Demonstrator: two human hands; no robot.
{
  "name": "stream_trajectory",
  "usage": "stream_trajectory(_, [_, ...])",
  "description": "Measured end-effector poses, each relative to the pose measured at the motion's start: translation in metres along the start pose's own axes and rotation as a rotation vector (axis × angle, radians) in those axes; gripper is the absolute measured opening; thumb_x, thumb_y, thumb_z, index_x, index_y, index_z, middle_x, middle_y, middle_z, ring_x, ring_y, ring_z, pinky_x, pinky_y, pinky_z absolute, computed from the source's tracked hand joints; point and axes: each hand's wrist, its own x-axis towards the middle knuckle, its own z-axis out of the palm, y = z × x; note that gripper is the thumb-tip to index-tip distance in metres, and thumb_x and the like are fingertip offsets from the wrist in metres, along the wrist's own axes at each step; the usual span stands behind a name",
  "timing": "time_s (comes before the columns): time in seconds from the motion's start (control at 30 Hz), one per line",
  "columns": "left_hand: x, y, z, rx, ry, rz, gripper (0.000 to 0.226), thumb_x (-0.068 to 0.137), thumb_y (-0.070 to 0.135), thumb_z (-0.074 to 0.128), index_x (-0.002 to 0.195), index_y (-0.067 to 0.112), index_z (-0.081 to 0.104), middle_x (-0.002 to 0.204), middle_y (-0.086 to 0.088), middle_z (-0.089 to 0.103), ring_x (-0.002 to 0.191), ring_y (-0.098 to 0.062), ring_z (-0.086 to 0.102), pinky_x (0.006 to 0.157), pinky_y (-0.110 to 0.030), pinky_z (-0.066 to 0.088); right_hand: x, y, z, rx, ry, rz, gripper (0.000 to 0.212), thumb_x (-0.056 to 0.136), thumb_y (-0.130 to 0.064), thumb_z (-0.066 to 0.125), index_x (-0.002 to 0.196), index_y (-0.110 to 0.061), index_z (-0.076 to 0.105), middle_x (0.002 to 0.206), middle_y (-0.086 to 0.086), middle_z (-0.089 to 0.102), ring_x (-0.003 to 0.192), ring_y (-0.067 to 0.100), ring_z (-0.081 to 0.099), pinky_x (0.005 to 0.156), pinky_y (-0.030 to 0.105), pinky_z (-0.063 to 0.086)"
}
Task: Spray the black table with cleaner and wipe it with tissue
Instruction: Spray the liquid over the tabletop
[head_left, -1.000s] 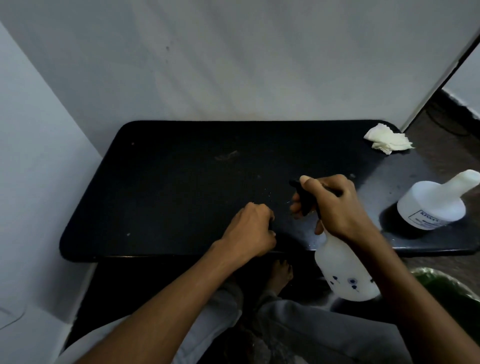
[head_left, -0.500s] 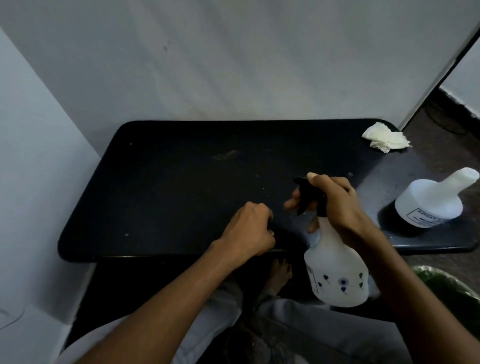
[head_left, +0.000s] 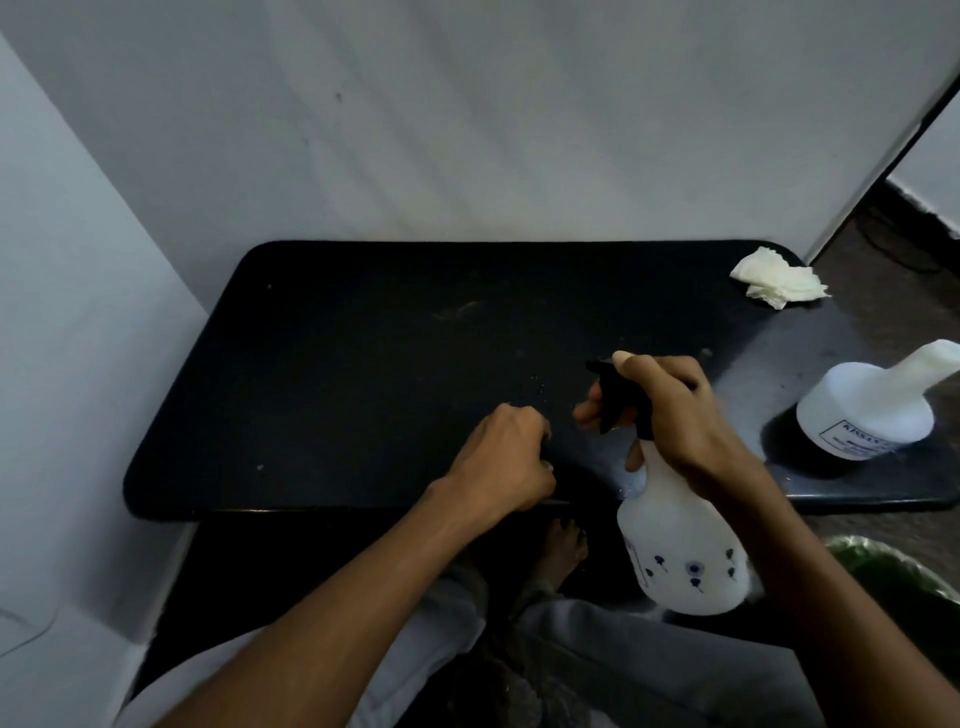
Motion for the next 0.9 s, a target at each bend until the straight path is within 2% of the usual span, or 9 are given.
stream_trajectory(0.1, [0.0,0.0,0.001,-0.015,0.009,0.005,0.031,0.083,0.019,0.073,0.111,0.011,0.067,0.108,-0.008,0.066,0.095,-0.02,0.065,0.082,-0.038,0.058,-0.001,0.001,0.002,-0.026,0.04,0.016,0.049,0.105,-0.042,0.048,0.087,-0.003,0.072,0.073,0.014,0.074,0.064,0.031,0.075,0.045,0.035,0.052])
stream_trajectory(0.17, [0.001,0.0,0.001,-0.011,0.012,-0.005,0.029,0.082,0.019,0.073,0.11,0.013,0.068,0.107,-0.006,0.066,0.093,-0.017,0.065,0.08,-0.036,0.058,-0.001,0.001,0.002,-0.072,0.104,-0.007,0.053,0.102,-0.046,0.049,0.078,-0.004,0.071,0.06,0.012,0.07,0.049,0.027,0.067,0.04,0.027,0.046])
stream_trajectory(0.3, [0.004,0.0,0.002,-0.025,-0.002,-0.012,0.032,0.081,0.02,0.074,0.112,0.016,0.068,0.108,-0.005,0.067,0.089,-0.013,0.064,0.075,-0.033,0.058,-0.001,-0.002,0.0,-0.09,0.163,-0.046,0.053,0.102,-0.048,0.05,0.077,-0.006,0.071,0.059,0.009,0.07,0.047,0.022,0.066,0.04,0.024,0.046])
stream_trajectory(0.4, [0.01,0.005,0.003,-0.153,-0.029,0.004,0.049,0.076,0.016,0.078,0.122,0.025,0.064,0.115,0.002,0.065,0.093,-0.007,0.061,0.07,-0.018,0.048,-0.002,-0.005,0.0,-0.085,0.18,-0.092,0.049,0.104,-0.043,0.051,0.08,-0.006,0.073,0.07,0.01,0.075,0.062,0.024,0.074,0.043,0.035,0.054])
stream_trajectory(0.5, [0.016,0.025,0.004,-0.389,-0.161,0.008,0.069,0.068,0.011,0.083,0.129,0.029,0.055,0.118,0.009,0.063,0.108,-0.008,0.061,0.084,-0.024,0.051,-0.001,-0.009,-0.003,-0.051,0.204,-0.151,0.047,0.104,-0.038,0.052,0.082,-0.004,0.074,0.074,0.014,0.076,0.07,0.028,0.076,0.057,0.05,0.059])
stream_trajectory(0.63, [0.02,0.041,0.009,-0.505,-0.321,0.07,0.107,0.062,0.015,0.09,0.149,0.03,0.028,0.134,0.003,0.054,0.123,-0.013,0.053,0.101,-0.037,0.047,0.002,-0.017,-0.011,0.088,0.258,-0.216,0.049,0.104,-0.039,0.051,0.088,0.001,0.073,0.083,0.019,0.076,0.078,0.03,0.075,0.064,0.036,0.057])
stream_trajectory(0.73, [0.027,0.052,0.02,-0.452,-0.34,0.168,0.094,0.059,0.03,0.091,0.136,0.039,0.037,0.131,0.017,0.047,0.114,-0.003,0.047,0.091,-0.024,0.041,0.007,-0.023,-0.015,0.143,0.326,-0.218,0.049,0.105,-0.041,0.051,0.091,0.0,0.074,0.087,0.018,0.077,0.082,0.028,0.076,0.062,0.031,0.056])
stream_trajectory(0.8, [0.032,0.063,0.029,-0.405,-0.236,0.158,0.093,0.053,0.04,0.091,0.131,0.043,0.04,0.118,0.025,0.046,0.107,-0.002,0.046,0.077,-0.019,0.039,0.01,-0.025,-0.019,0.187,0.33,-0.216,0.047,0.102,-0.045,0.056,0.091,-0.003,0.075,0.089,0.018,0.076,0.083,0.028,0.075,0.057,0.031,0.055])
stream_trajectory(0.9, [0.04,0.075,0.037,-0.418,-0.076,0.077,0.09,0.044,0.047,0.09,0.12,0.048,0.041,0.097,0.03,0.043,0.088,0.006,0.046,0.064,-0.014,0.032,0.013,-0.024,-0.029,0.193,0.347,-0.198,0.028,0.09,-0.042,0.073,0.088,-0.013,0.075,0.087,0.01,0.074,0.085,0.025,0.071,0.068,0.032,0.054])
